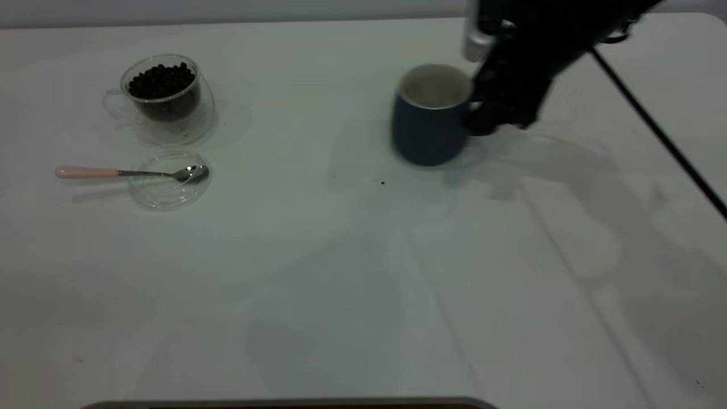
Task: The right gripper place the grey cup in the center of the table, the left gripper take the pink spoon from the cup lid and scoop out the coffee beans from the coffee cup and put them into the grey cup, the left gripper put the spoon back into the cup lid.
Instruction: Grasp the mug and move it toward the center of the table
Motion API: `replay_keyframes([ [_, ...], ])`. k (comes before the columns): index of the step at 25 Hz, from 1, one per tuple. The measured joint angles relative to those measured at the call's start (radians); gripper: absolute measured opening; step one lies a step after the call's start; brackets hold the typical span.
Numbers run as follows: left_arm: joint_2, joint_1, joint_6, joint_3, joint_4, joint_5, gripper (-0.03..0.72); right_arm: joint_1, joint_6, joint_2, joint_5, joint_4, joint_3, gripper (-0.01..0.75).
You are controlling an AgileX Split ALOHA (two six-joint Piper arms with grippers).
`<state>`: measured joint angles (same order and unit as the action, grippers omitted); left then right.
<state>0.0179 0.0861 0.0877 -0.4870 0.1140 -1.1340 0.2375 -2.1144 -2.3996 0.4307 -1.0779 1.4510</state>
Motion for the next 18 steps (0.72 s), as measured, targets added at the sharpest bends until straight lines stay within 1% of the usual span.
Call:
replay_keyframes([
  [5, 0.000, 0.000, 0.001, 0.000, 0.000, 0.000, 0.401, 0.084, 0.000, -0.028, -0.001, -0.055, 0.063, 0.547],
  [9, 0.000, 0.000, 0.001, 0.000, 0.000, 0.000, 0.401, 0.123, 0.000, -0.038, 0.013, -0.060, 0.071, 0.532],
  [11, 0.000, 0.000, 0.001, 0.000, 0.000, 0.000, 0.401, 0.118, 0.000, -0.041, 0.025, -0.053, 0.068, 0.532],
  [14, 0.000, 0.000, 0.001, 0.000, 0.000, 0.000, 0.401, 0.077, 0.049, -0.028, 0.008, -0.009, 0.037, 0.532],
  [17, 0.000, 0.000, 0.001, 0.000, 0.000, 0.000, 0.401, 0.026, 0.203, 0.023, -0.027, 0.034, -0.034, 0.532],
  [18, 0.000, 0.000, 0.001, 0.000, 0.000, 0.000, 0.401, 0.016, 0.297, 0.047, -0.031, 0.037, -0.065, 0.531],
])
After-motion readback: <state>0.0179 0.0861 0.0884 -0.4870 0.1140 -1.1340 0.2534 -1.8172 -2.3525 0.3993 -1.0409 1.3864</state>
